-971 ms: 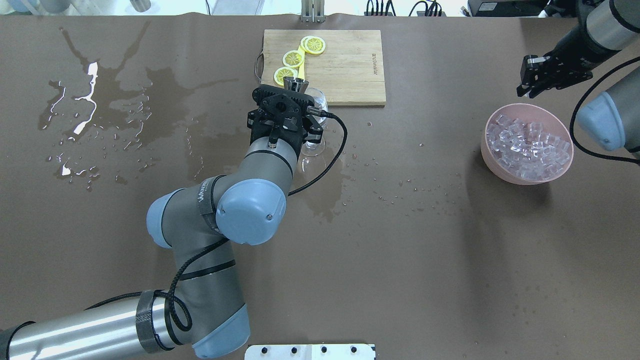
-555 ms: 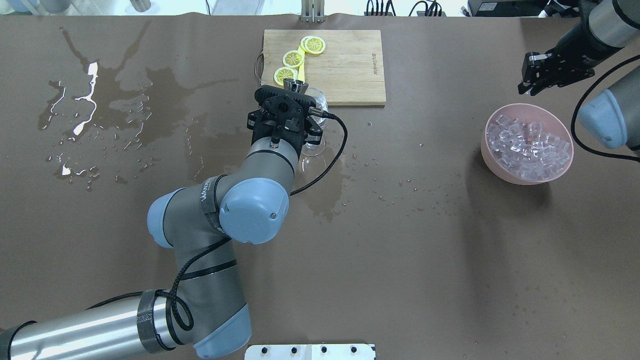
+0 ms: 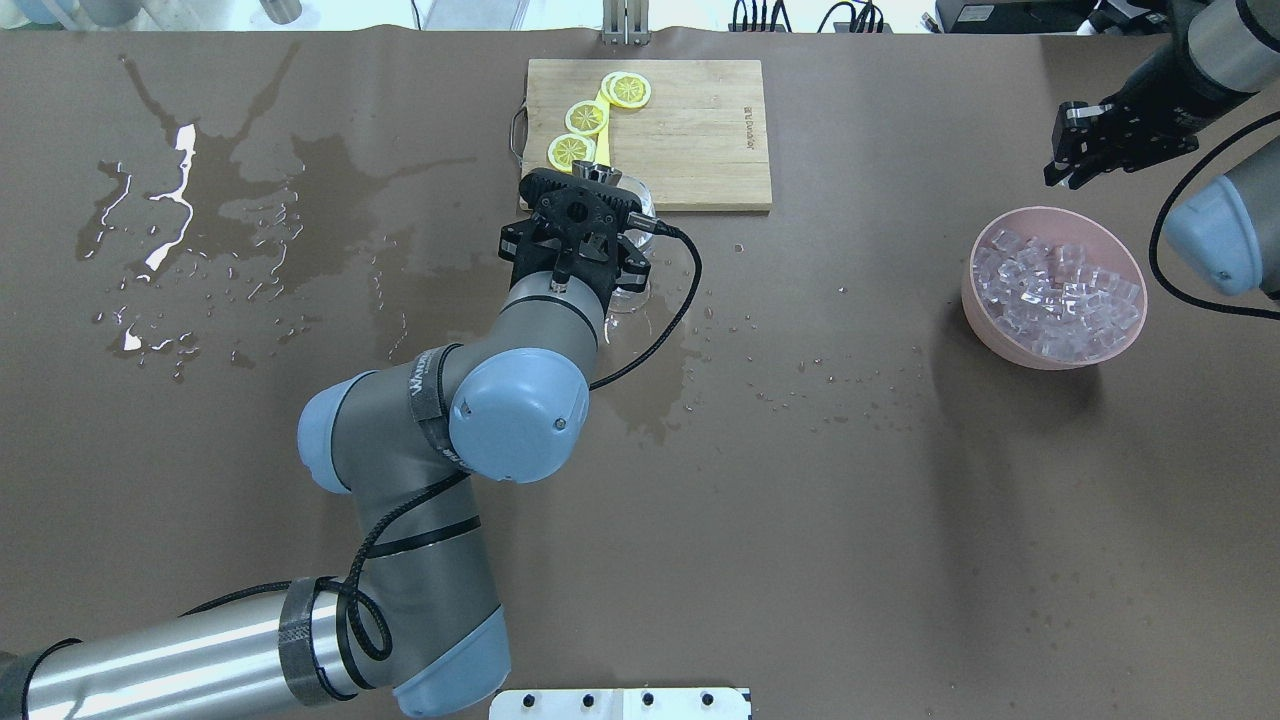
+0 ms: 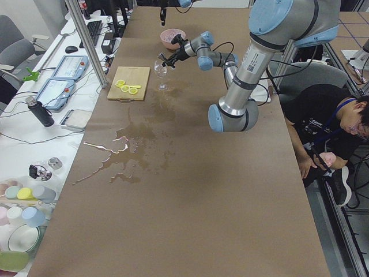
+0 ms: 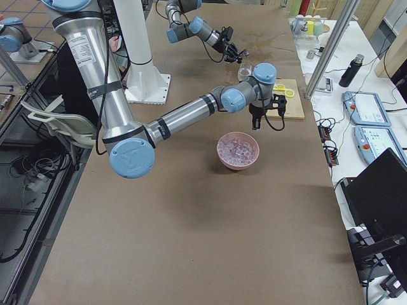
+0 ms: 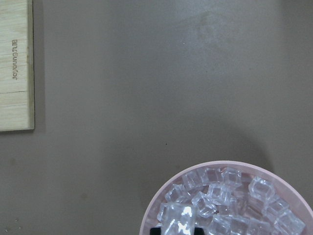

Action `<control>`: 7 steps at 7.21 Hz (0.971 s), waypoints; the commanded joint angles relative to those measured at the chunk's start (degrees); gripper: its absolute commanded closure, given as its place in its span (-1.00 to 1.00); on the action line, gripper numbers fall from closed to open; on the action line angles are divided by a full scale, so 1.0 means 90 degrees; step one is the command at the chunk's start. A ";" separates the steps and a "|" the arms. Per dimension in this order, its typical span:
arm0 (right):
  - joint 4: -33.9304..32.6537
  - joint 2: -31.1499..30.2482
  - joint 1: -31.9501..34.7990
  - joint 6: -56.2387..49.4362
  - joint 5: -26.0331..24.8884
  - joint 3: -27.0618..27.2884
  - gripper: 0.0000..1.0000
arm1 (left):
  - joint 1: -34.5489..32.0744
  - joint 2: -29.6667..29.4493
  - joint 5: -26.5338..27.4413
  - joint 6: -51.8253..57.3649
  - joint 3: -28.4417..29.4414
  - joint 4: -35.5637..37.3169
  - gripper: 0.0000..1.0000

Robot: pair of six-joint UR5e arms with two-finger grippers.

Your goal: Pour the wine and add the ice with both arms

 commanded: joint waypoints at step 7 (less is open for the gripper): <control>-0.0003 -0.0060 0.0043 0.0000 -0.0020 0.0156 1.00 | -0.0118 -0.0081 -0.0455 -0.0039 -0.0015 0.0178 0.51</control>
